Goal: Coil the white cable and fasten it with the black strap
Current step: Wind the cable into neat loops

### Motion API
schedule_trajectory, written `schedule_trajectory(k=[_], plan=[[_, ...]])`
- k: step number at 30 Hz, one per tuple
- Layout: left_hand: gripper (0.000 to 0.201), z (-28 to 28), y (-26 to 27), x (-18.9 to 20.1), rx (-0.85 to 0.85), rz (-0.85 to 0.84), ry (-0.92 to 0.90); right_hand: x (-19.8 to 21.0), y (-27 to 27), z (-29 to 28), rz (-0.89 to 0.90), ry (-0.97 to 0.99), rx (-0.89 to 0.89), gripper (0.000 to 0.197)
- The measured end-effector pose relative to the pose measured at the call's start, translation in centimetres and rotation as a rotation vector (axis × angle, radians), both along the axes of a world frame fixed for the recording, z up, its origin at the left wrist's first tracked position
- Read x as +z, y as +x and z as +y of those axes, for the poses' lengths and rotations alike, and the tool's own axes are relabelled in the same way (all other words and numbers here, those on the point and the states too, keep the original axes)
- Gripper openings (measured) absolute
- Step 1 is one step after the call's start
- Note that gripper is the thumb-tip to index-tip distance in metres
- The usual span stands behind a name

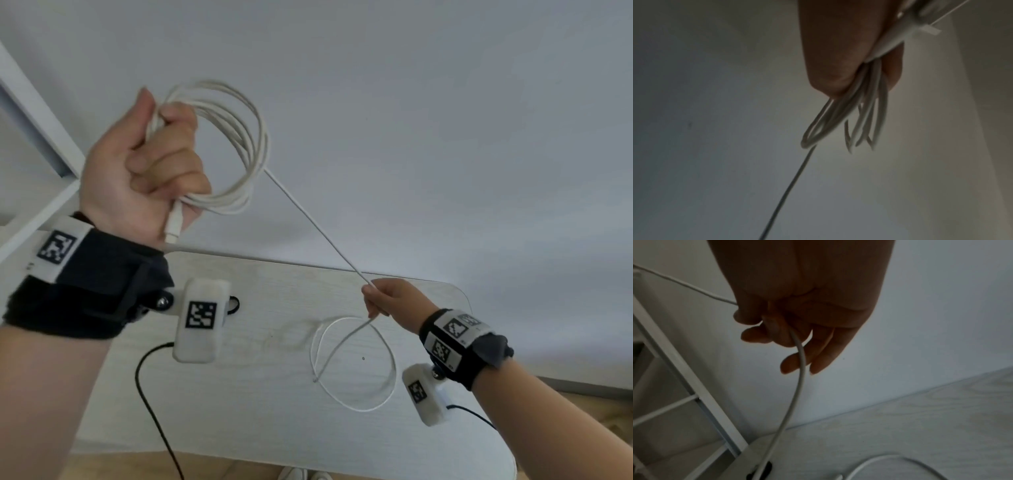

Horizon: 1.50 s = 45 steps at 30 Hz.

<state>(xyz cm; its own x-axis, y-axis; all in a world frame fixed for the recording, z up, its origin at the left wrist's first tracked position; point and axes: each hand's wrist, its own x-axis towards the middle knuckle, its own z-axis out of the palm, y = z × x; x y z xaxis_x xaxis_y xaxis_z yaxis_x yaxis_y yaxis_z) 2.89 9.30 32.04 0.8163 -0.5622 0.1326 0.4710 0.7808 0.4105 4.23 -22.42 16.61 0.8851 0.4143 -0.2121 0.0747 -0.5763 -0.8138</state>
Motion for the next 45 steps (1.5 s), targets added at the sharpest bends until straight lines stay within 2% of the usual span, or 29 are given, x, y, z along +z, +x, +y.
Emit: schedule_trajectory(k=[2, 6, 7, 9, 11, 16, 21, 24, 28, 35, 37, 41, 45], plan=[[0.038, 1.3, 0.4, 0.2, 0.045, 0.007, 0.032, -0.3, -0.3, -0.7, 0.018, 0.040, -0.035, 0.038], [0.043, 2.0, 1.0, -0.7, 0.085, 0.008, 0.114, 0.4, -0.3, -1.3, 0.101, 0.287, -0.165, 0.029], [0.044, 1.7, 1.1, -1.3, 0.149, -0.005, 0.169, 0.8, -0.3, -1.4, 0.114, 0.342, -0.186, 0.027], [0.045, 0.6, 0.6, -2.0, 0.417, -0.033, 0.459, 1.4, -0.5, -1.4, 0.108, 0.400, -0.224, 0.026], [0.043, -0.6, 0.3, -2.4, 0.572, -0.036, 0.609, 1.9, -0.7, -1.1, 0.067, 0.350, -0.245, 0.027], [0.039, -3.1, 0.3, -3.6, 0.609, -0.011, 0.676, 2.8, -1.7, 0.7, -0.092, 0.058, -0.067, 0.024], [0.035, -4.6, 0.4, -4.4, 0.658, 0.008, 0.749, 4.1, -2.8, 2.9, -0.121, -0.038, 0.107, 0.021], [0.032, -5.1, 0.1, -4.7, 0.633, -0.045, 0.842, 5.1, -3.2, 3.9, -0.157, -0.062, 0.174, 0.020], [0.032, -6.3, -0.7, -5.3, 0.576, -0.126, 1.100, 6.7, -3.5, 4.7, -0.208, -0.051, 0.217, 0.020], [0.026, -8.1, -1.9, -6.4, 0.467, -0.245, 1.409, 9.4, -3.4, 5.6, -0.310, 0.019, 0.252, 0.020], [0.028, -8.5, -2.2, -6.7, 0.423, -0.269, 1.432, 10.0, -3.2, 5.8, -0.313, 0.055, 0.242, 0.021], [0.038, -8.9, -2.9, -7.1, 0.300, -0.281, 1.367, 10.6, -2.3, 5.9, -0.358, 0.111, 0.197, 0.022], [0.037, -9.1, -3.4, -7.6, 0.310, -0.256, 1.341, 10.5, -1.5, 5.6, -0.387, 0.095, 0.143, 0.020]])
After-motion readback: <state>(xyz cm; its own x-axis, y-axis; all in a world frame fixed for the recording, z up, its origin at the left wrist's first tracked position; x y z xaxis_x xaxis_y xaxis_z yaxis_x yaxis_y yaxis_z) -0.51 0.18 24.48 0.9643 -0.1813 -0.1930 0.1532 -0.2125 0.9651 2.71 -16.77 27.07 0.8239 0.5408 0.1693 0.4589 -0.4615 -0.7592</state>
